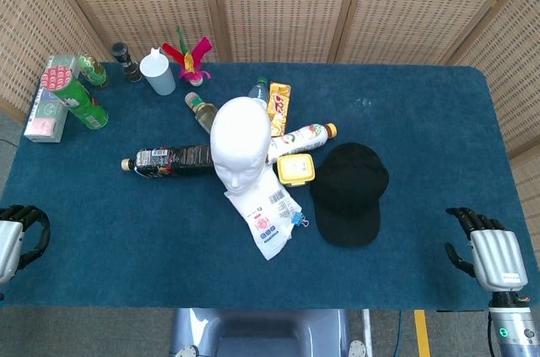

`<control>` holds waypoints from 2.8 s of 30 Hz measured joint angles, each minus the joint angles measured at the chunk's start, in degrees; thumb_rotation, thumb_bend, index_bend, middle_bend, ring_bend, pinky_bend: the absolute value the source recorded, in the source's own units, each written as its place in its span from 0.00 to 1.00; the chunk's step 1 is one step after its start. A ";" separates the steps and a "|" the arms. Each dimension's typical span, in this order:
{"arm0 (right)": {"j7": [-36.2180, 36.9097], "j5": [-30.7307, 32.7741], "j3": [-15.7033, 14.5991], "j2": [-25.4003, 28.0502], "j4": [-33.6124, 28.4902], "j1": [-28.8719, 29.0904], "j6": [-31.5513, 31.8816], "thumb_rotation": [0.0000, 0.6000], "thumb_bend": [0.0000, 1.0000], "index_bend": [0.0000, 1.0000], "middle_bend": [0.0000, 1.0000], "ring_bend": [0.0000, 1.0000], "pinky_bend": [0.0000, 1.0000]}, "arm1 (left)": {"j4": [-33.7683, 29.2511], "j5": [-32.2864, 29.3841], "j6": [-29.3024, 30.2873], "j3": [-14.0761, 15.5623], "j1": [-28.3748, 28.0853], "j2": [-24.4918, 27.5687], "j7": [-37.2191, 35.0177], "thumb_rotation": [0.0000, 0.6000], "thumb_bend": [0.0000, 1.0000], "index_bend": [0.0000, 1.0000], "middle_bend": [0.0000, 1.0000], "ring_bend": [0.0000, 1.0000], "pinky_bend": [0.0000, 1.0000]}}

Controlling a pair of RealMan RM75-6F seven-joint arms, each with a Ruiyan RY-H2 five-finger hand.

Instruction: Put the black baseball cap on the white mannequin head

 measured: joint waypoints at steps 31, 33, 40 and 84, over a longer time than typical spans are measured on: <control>3.58 -2.39 -0.71 -0.32 1.80 0.29 0.58 1.00 0.34 0.25 0.30 0.39 0.42 | -1.57 0.41 1.48 -0.20 0.68 1.59 0.26 1.00 0.30 0.63 0.49 0.37 0.40; 4.43 -3.26 -0.84 -0.44 2.15 0.69 0.40 1.00 0.34 0.25 0.30 0.39 0.42 | -1.77 0.40 1.54 -0.43 0.56 1.96 0.38 1.00 0.30 0.63 0.49 0.37 0.40; 7.89 -7.67 -1.48 -1.62 3.45 3.36 -0.84 1.00 0.31 0.25 0.31 0.40 0.42 | -2.70 0.23 1.40 -1.13 0.05 3.17 0.56 1.00 0.30 0.63 0.49 0.37 0.40; -0.39 -13.34 -3.49 -19.18 16.37 15.25 -10.92 1.00 0.07 0.54 0.73 0.84 0.93 | -4.68 -3.11 0.34 -3.44 -1.05 9.12 -1.79 1.00 0.30 0.63 0.49 0.37 0.40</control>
